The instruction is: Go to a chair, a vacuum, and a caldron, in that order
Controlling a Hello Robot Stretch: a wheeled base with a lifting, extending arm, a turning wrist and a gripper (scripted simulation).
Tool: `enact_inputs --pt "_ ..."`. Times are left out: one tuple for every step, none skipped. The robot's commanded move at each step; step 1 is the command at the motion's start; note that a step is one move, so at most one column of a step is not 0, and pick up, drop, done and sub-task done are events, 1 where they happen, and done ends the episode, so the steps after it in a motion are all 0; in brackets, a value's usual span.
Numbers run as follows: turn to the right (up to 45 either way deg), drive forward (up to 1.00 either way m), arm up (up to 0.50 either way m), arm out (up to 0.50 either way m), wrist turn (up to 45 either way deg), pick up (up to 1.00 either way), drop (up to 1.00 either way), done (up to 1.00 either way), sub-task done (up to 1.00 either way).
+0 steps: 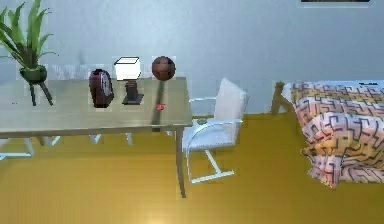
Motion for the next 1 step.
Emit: enact_inputs --pt "0.0 0.55 0.00 0.00 0.0 0.00 0.00 0.00 0.00"
